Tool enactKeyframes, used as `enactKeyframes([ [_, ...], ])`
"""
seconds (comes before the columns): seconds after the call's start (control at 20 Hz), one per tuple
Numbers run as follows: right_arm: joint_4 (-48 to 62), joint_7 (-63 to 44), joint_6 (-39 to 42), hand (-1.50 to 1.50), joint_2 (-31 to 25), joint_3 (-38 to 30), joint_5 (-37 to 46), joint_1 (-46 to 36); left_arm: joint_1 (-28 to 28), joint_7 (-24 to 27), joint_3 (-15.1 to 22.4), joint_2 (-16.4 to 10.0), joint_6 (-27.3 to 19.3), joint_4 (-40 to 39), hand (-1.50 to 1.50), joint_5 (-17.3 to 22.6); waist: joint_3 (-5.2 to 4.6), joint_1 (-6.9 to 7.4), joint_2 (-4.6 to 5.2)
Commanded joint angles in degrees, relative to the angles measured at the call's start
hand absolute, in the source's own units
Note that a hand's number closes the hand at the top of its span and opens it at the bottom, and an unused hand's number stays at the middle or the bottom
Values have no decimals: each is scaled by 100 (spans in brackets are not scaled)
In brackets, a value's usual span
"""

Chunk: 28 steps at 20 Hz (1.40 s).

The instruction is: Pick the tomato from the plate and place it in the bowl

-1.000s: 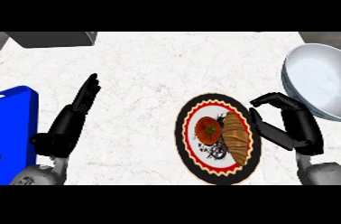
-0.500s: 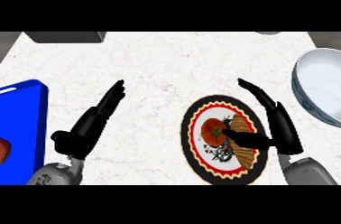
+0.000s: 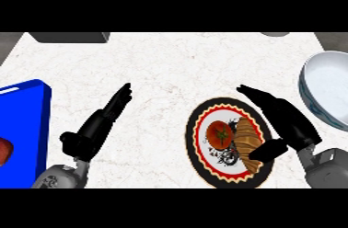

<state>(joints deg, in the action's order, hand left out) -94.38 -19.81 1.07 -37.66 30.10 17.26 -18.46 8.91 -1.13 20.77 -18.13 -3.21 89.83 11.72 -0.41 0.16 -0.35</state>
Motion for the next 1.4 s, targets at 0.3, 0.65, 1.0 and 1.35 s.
enactKeyframes([
  [0.3,-1134,-3524,2311,-150,445,90,-1382,-1115,93,-236,-250,-81,195,204,0,78,32,20,15],
  [0.65,-1500,-4249,2364,-150,1084,313,-955,-821,304,-128,-368,311,198,-395,0,-264,38,-50,30],
  [1.0,-1405,-4106,2291,-150,1567,588,101,-597,214,-403,-589,383,425,53,0,-196,40,-23,26],
  [1.35,-908,-2839,1784,-150,1709,545,1475,-106,-261,-166,-672,430,694,205,0,-331,41,-7,33],
])
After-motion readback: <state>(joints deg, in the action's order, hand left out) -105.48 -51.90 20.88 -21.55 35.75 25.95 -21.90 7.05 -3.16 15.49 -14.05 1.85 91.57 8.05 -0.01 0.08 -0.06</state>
